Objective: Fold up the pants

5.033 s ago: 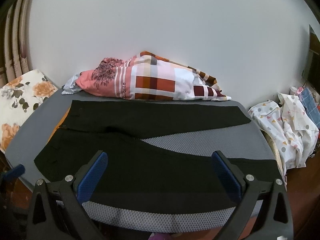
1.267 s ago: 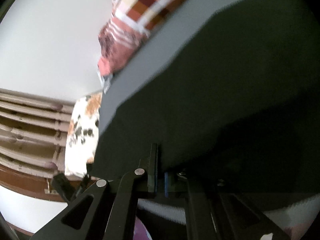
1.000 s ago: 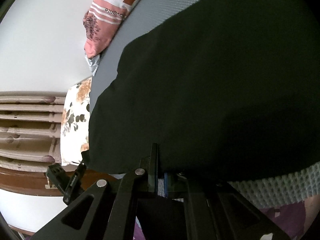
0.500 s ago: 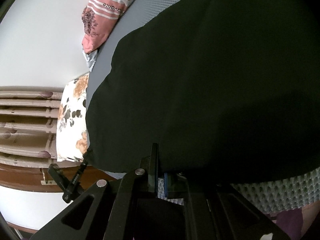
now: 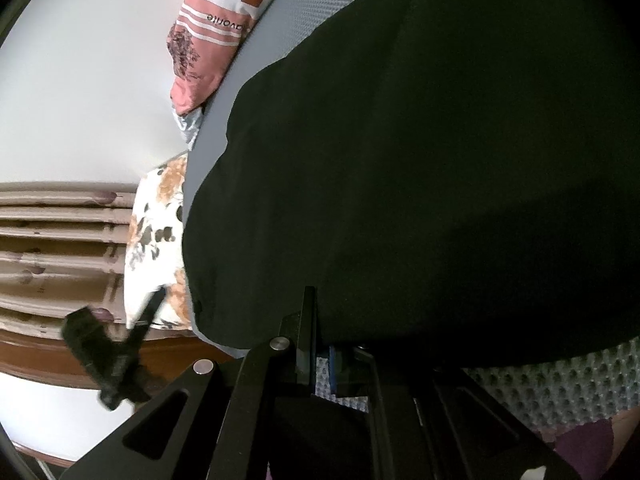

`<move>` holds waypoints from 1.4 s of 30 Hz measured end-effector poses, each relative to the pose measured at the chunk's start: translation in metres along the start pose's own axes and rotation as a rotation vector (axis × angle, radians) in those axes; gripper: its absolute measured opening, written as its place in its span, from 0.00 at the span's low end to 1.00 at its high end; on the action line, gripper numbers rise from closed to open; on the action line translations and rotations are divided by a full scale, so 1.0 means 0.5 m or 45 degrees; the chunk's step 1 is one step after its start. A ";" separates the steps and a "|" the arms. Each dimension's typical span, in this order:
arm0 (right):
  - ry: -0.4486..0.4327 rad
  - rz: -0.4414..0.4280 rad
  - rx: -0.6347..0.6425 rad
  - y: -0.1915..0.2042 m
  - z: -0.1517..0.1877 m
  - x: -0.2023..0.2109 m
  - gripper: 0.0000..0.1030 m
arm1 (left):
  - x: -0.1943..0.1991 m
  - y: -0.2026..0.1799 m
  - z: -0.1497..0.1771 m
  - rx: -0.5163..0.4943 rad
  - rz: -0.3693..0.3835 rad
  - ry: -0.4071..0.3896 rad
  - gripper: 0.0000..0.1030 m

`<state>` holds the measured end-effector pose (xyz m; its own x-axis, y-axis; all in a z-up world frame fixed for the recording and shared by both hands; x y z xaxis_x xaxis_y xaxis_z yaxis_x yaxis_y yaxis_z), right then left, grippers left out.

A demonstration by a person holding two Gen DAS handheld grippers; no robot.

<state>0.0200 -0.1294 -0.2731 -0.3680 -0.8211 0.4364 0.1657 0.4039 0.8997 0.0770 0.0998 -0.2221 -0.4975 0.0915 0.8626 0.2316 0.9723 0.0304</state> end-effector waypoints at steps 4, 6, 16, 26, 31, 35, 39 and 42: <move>-0.074 -0.096 -0.046 -0.008 -0.014 0.050 0.13 | -0.042 0.010 0.019 0.037 0.018 0.073 0.56; -0.169 -0.129 -0.045 -0.020 -0.034 0.110 0.14 | -0.042 0.011 0.018 0.033 0.011 0.084 0.56; -0.828 -0.136 -0.219 -0.228 -0.161 0.546 0.03 | -0.051 -0.007 0.023 0.005 -0.031 0.085 0.56; -0.984 -0.032 -0.191 -0.280 -0.180 0.721 0.04 | -0.049 0.000 0.026 0.024 0.005 0.077 0.56; -0.955 0.003 -0.199 -0.301 -0.143 0.728 0.04 | -0.048 0.002 0.027 0.021 0.021 0.074 0.56; -0.965 -0.094 -0.278 -0.345 -0.119 0.731 0.00 | -0.047 0.001 0.029 0.016 0.023 0.068 0.56; -0.989 -0.105 -0.290 -0.354 -0.111 0.742 0.01 | -0.047 0.001 0.029 0.011 0.021 0.067 0.57; -1.025 -0.117 -0.296 -0.357 -0.109 0.753 0.01 | -0.047 -0.001 0.029 -0.002 0.012 0.065 0.57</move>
<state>-0.0984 -0.5326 -0.2687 -0.9145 -0.2729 0.2986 0.2551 0.1840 0.9493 0.0764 0.1004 -0.2496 -0.4522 0.0893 0.8874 0.2375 0.9711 0.0233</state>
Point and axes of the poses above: each gripper's, at about its wrist camera, not at the fingertips, and x roughly against the way its jaws point, y to its left, z to its underside, the point moved 7 cm from there along -x, roughly the way its jaws point, and after that the axes turned 12 degrees about -z, right-handed, at the moved point
